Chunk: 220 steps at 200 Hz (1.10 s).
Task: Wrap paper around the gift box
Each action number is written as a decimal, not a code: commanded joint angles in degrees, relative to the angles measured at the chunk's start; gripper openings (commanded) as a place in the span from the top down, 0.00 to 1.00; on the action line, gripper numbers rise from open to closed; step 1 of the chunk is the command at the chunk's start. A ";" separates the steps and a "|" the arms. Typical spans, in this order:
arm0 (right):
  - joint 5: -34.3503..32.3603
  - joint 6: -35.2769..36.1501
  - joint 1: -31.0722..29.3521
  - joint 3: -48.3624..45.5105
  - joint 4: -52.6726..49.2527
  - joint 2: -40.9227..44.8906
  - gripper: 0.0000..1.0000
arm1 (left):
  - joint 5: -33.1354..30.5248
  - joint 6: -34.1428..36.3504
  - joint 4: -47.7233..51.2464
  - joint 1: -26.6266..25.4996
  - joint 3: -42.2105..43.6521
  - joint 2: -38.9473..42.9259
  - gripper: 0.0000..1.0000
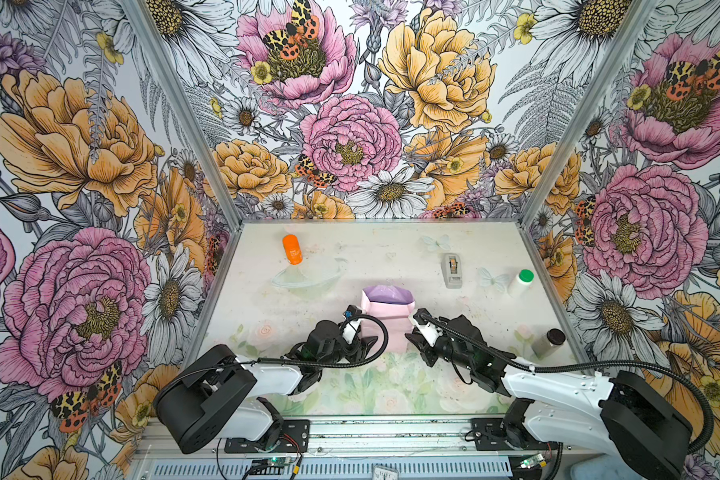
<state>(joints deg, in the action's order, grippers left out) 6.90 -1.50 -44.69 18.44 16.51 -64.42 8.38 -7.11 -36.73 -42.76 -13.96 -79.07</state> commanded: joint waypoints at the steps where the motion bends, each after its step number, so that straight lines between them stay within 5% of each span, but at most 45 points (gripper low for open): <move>1: 1.32 -0.14 -1.95 -0.67 0.44 -0.35 0.80 | 0.96 -1.47 -4.52 -1.31 1.91 -2.10 0.40; 19: 1.13 -0.42 -2.00 -0.74 0.76 0.35 0.77 | 0.92 -2.72 -6.59 -1.28 2.29 -2.36 0.38; 47: -0.55 -1.45 -2.00 -0.89 -0.42 6.72 0.59 | -0.12 -4.81 -2.24 -1.27 0.88 2.30 0.29; 98: -4.44 -5.76 -1.81 -1.07 -7.76 22.79 0.40 | -3.27 -6.13 12.60 -0.91 -0.35 18.78 0.12; 127: -6.16 -8.86 -1.61 -1.42 -7.36 26.42 0.21 | -4.90 -6.30 19.67 -0.64 -1.37 27.40 0.07; 220: -1.18 -5.62 -1.56 4.63 -2.93 14.99 0.19 | -1.90 -10.08 24.39 3.56 -5.41 30.60 0.05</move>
<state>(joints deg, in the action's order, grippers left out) 4.40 -8.10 -46.26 20.08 10.55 -47.22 5.19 -14.87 -14.06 -40.95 -16.60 -47.86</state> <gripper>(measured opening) 0.812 0.949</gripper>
